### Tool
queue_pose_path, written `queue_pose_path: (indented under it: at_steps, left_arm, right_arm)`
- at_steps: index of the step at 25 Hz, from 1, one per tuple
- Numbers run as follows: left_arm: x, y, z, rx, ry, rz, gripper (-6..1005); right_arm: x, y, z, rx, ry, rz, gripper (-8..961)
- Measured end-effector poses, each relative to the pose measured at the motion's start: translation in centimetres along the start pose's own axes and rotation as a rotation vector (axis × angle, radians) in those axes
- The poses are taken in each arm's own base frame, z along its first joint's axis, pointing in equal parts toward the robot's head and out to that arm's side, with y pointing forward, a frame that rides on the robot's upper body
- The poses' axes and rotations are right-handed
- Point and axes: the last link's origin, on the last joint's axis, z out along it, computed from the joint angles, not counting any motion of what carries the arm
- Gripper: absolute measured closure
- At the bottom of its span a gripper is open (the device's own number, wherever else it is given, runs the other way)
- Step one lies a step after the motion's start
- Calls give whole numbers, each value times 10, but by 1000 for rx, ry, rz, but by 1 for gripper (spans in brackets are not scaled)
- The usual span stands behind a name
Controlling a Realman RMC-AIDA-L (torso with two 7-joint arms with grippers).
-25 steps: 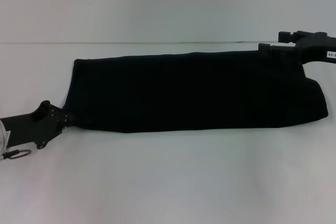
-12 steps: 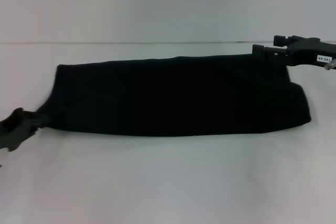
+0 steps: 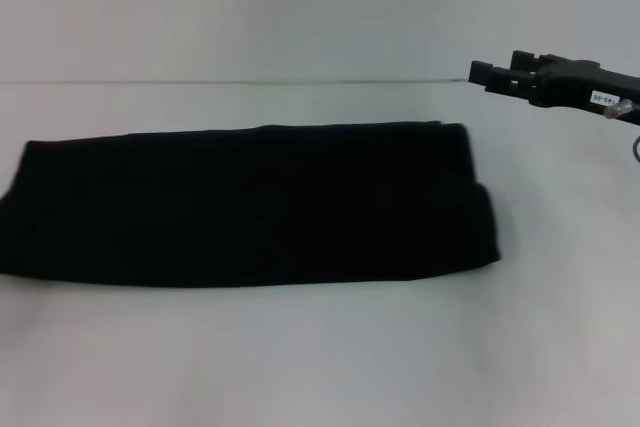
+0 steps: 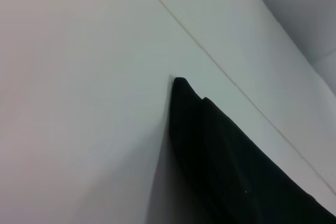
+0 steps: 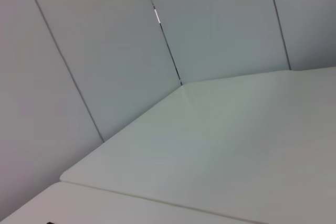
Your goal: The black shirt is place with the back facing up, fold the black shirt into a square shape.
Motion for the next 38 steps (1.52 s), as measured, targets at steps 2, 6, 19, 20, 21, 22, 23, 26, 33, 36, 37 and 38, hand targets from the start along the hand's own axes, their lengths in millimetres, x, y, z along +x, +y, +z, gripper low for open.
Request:
queue_pose_path:
  at_steps: [2, 6, 19, 20, 21, 22, 23, 26, 33, 36, 37, 38]
  left_arm:
    - [4, -7, -11, 30, 20, 8, 961]
    - [11, -13, -24, 59, 42, 9, 961]
    - [14, 132, 58, -474, -261, 115, 960]
    - [7, 155, 71, -542, -308, 132, 960]
    - [1, 171, 81, -583, -341, 145, 960]
    - [-6, 188, 91, -623, -373, 160, 960]
    - [-14, 203, 100, -656, -402, 173, 960]
    - [-40, 236, 123, -707, -436, 197, 960]
    - [-130, 238, 170, -656, -405, 117, 960]
    - [-149, 239, 170, -705, -353, 126, 960]
    - [-153, 240, 168, -727, -339, 125, 931]
    - [-153, 240, 168, -727, -339, 125, 902]
  right_arm:
    - [1, 0, 2, 3, 1, 3, 53]
    - [3, -1, 2, 10, 2, 3, 53]
    - [13, -26, -28, 112, -25, 49, 53]
    - [13, -28, -32, 115, -30, 52, 53]
    - [14, -30, -36, 122, -34, 55, 53]
    - [14, -32, -39, 126, -37, 57, 53]
    - [15, -33, -42, 129, -38, 59, 53]
    - [17, -37, -49, 141, -36, 56, 53]
    - [18, -42, -57, 149, -30, 37, 54]
    - [16, -43, -60, 150, -27, 27, 54]
    - [16, -43, -60, 150, -25, 25, 54]
    - [16, -43, -60, 148, -22, 24, 54]
